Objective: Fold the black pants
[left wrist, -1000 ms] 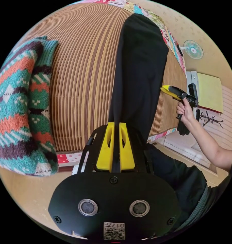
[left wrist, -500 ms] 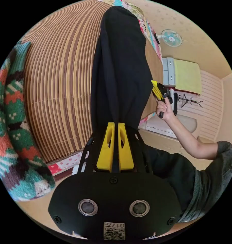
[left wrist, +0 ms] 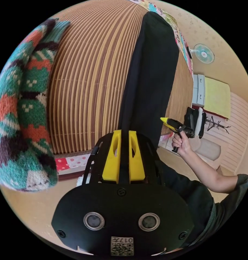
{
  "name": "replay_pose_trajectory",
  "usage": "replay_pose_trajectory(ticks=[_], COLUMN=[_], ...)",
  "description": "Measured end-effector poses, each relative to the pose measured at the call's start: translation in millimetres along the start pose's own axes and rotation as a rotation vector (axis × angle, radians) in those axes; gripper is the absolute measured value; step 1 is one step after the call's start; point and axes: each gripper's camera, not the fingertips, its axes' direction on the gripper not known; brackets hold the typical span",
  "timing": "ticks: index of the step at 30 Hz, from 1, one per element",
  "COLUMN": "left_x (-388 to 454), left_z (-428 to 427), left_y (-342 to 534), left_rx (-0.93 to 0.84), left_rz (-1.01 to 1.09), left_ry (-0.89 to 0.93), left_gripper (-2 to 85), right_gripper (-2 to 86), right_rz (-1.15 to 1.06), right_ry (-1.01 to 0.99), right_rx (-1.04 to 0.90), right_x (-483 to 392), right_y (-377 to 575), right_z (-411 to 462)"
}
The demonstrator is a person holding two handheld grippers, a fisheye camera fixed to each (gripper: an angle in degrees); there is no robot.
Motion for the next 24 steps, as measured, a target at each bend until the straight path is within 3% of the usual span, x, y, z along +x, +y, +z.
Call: replay_pose_trajectory(ticks=[5,11,18,21,24], left_x=[4,10,36,58,86], left_z=[4,-47,16,26,41], left_y=[14,16,-63,-56,-31], left_rx=[-0.035,0.257,-0.026,-0.02,-0.032], left_rz=[0.004,-0.013,0.079,0.078,0.151], left_ry=[0.016,0.086,0.02,-0.066,0.051], left_gripper=[5.3,7.0,8.3,5.1,3.7], right_gripper=[3.1,12.0,5.5,4.1,3.7], right_rz=[0.051,0.067,0.099,0.014,-0.001], right_ry=[0.111,0.079,0.135,0.136,0.25], right_rx=[0.034,0.081,-0.053,-0.089,-0.105], right_x=[-5,-14,-28,-46,-54], right_y=[28,2,-34,-29,-9], right_z=[-16,-19,21,13,-7])
